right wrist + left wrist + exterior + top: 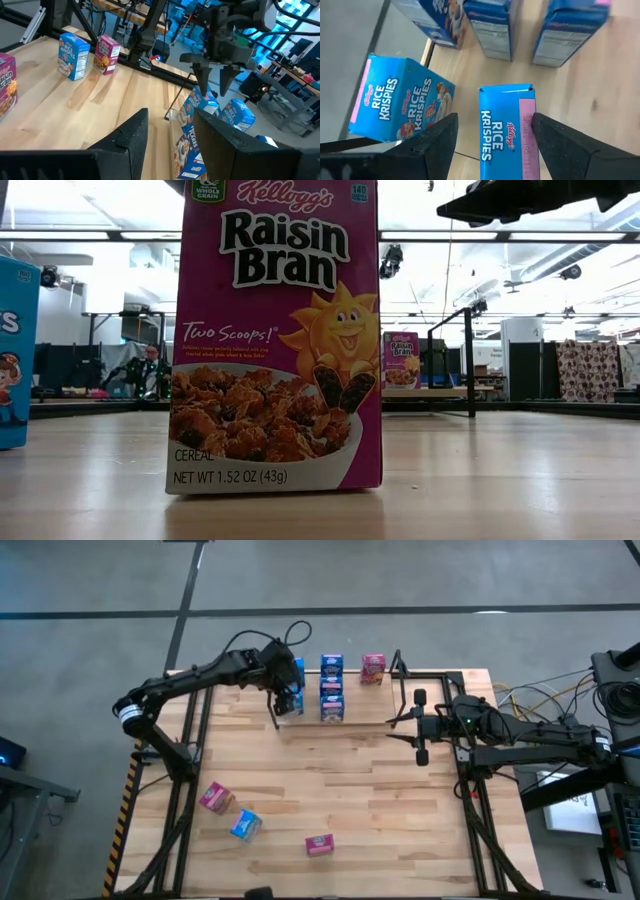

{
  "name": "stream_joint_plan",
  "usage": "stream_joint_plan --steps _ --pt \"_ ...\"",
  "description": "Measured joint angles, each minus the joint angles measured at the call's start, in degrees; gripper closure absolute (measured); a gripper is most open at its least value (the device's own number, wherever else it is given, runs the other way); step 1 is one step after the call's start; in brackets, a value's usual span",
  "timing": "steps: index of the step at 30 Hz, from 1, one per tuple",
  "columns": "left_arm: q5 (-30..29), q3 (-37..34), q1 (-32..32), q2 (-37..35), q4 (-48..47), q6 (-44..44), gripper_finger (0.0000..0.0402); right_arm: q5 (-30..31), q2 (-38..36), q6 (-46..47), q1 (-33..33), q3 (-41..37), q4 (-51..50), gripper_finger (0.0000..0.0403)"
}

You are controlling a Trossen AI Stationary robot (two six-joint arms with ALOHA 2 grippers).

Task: Stack cereal on shelf
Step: Put the right blue cereal box on the shelf aligned with the other blue cereal box

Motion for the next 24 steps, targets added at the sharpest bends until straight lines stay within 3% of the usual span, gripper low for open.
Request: stream_joint_plan --steps 9,16,24 --pt "3.7 4.6 0.1 0.0 -5.9 -2.5 0.014 0.3 0.0 0.0 0.0 0.0 -0.2 0.0257" --pt "3.5 2.1 0.9 0.0 -4.4 -2.7 0.0111 0.4 0.0 -0.2 0.0 0.0 -0.2 0.0257" --pt "3.6 -0.5 1.0 -0.1 -2.4 -1.9 0.012 0.4 0.0 -0.4 0.0 0.0 -0.2 0.0257"
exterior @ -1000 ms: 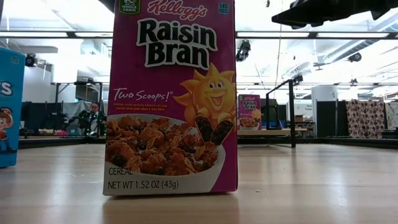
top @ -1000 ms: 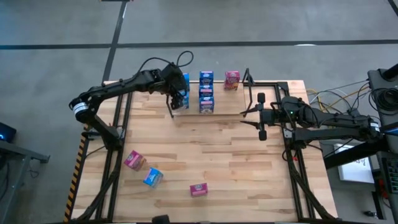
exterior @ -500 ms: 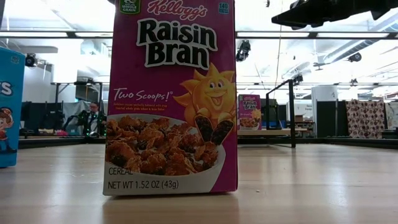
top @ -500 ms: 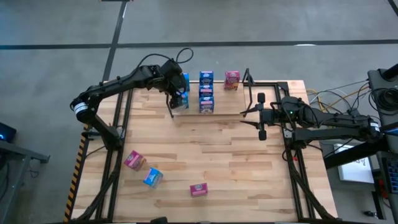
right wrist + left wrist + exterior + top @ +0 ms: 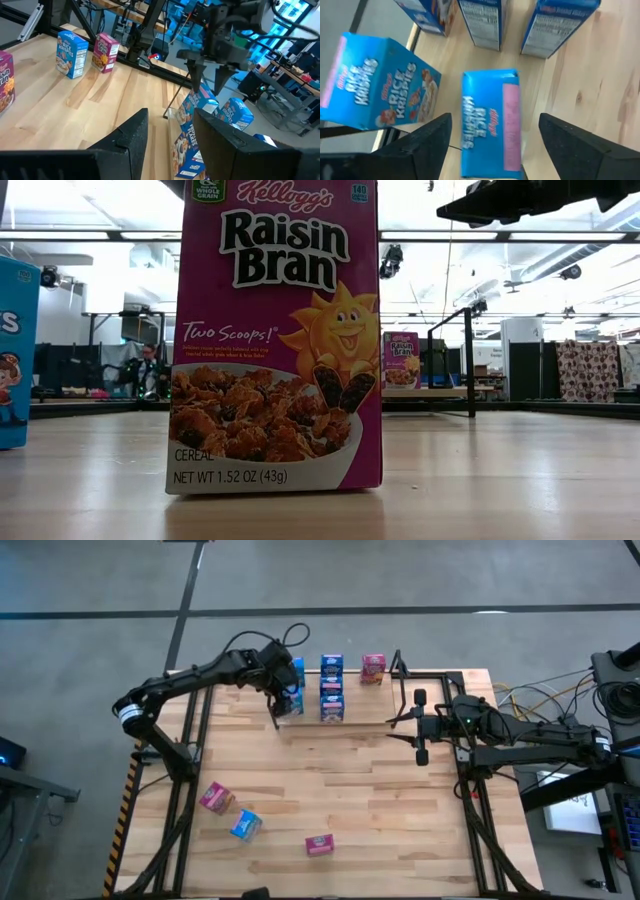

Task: Stack cereal on shelf
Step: Put the right blue cereal box on the shelf aligned with the other blue cereal box

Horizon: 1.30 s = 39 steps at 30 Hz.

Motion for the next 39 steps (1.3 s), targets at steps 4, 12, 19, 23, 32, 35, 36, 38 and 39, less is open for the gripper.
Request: stream_joint_plan --steps 4,12,19,23,32,35,36,38,39 --pt "0.0 -0.9 0.0 0.0 0.7 0.2 0.0128 0.0 0.0 -0.1 0.0 0.0 0.0 0.0257" --pt "0.0 -1.0 0.0 0.0 0.9 0.6 0.0164 0.1 0.0 -0.2 0.0 0.0 0.0 0.0257" --pt "0.0 -1.0 0.0 0.0 0.9 0.6 0.0188 0.1 0.0 -0.5 0.0 0.0 0.0 0.0257" --pt "0.0 -1.0 0.0 0.0 1.3 0.8 0.0193 0.1 0.0 -0.5 0.0 0.0 0.0 0.0257" --pt "0.0 -1.0 0.0 0.2 1.3 1.0 0.0211 0.1 0.0 -0.6 0.0 0.0 0.0 0.0257" --pt "0.0 -1.0 0.0 1.3 1.3 1.0 0.0219 0.1 0.0 -0.6 0.0 0.0 0.0 0.0257" --pt "0.0 -1.0 0.0 1.8 1.3 1.2 0.0222 0.1 0.0 -0.6 0.0 0.0 0.0 0.0257" --pt "0.1 -1.0 0.0 2.7 1.3 1.8 0.0225 0.1 0.0 -0.6 0.0 0.0 0.0 0.0257" --pt "0.1 -1.0 0.0 3.1 1.3 2.1 0.0226 0.1 0.0 -0.6 0.0 0.0 0.0 0.0257"
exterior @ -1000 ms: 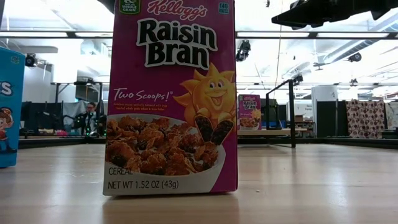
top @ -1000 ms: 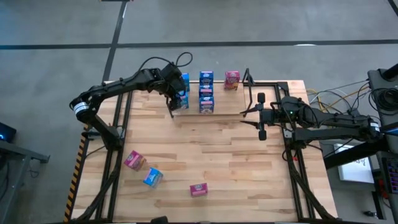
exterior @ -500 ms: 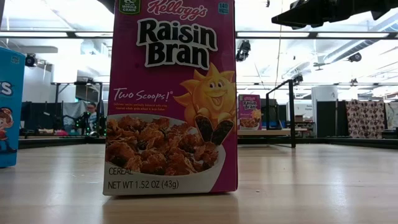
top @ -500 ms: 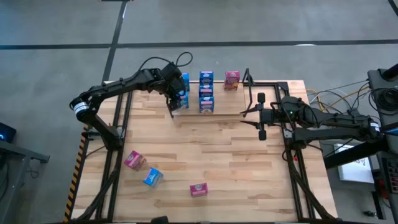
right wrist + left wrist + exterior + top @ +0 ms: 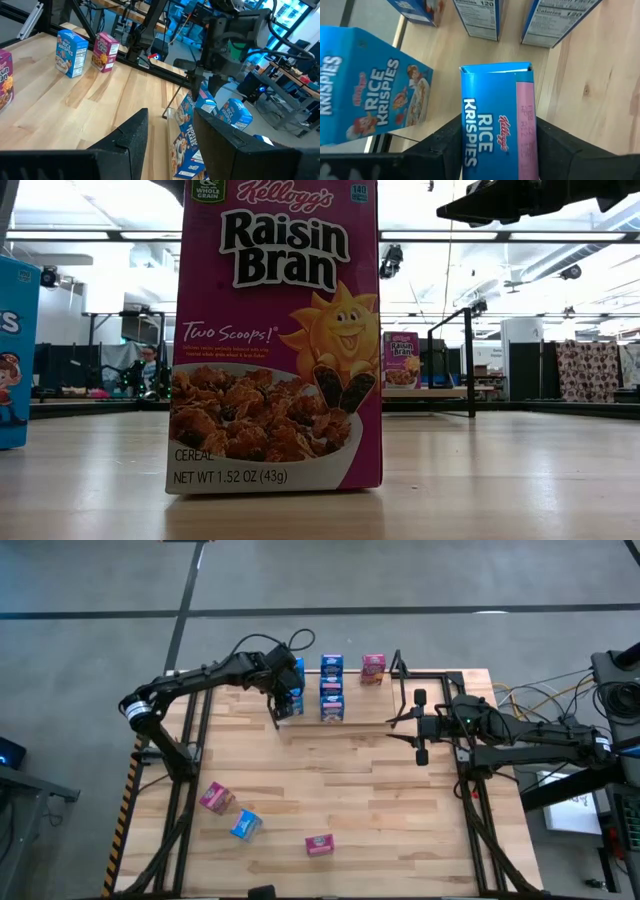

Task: Stack cereal on shelf
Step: Put the right blue cereal box on the shelf aligned with the other blue cereal box

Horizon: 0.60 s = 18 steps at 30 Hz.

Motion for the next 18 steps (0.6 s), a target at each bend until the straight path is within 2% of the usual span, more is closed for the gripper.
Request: stream_joint_plan --steps 18 --pt "-0.4 3.5 0.2 0.8 -0.1 6.8 0.0233 0.0 0.0 0.0 0.0 0.0 0.0 0.0257"
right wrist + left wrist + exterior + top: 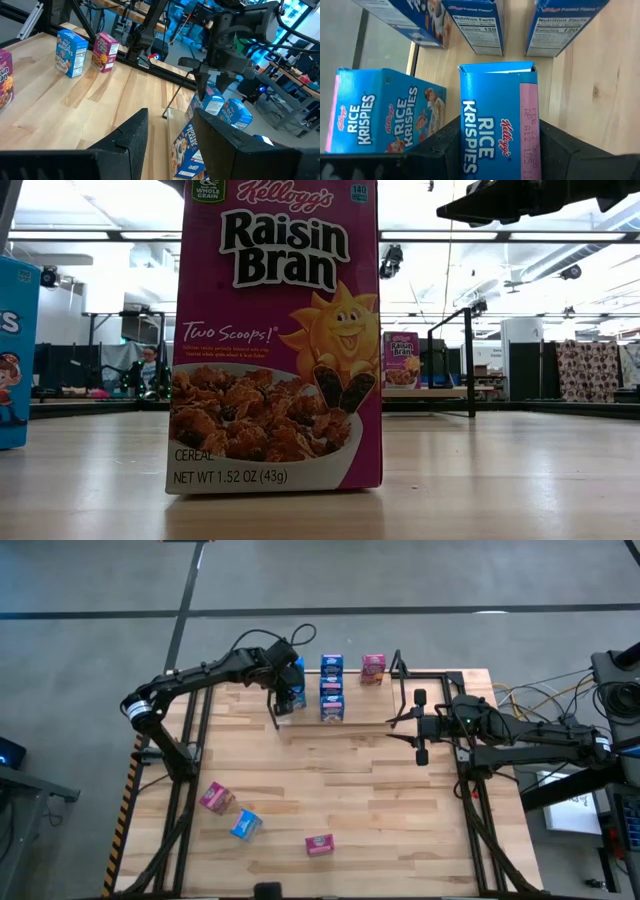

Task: Stack cereal on shelf
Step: Put the right blue cereal box on the shelf aligned with the other blue cereal box

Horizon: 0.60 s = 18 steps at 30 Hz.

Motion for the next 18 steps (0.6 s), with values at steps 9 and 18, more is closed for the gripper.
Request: stream_joint_plan --steps 9,18 --pt "1.8 0.4 2.2 2.0 1.0 3.7 0.0233 0.0 0.0 0.0 0.0 0.0 0.0 0.0257" --pt "1.9 1.4 3.6 3.2 1.0 4.9 0.0233 0.0 0.0 -0.3 0.0 0.0 0.0 0.0257"
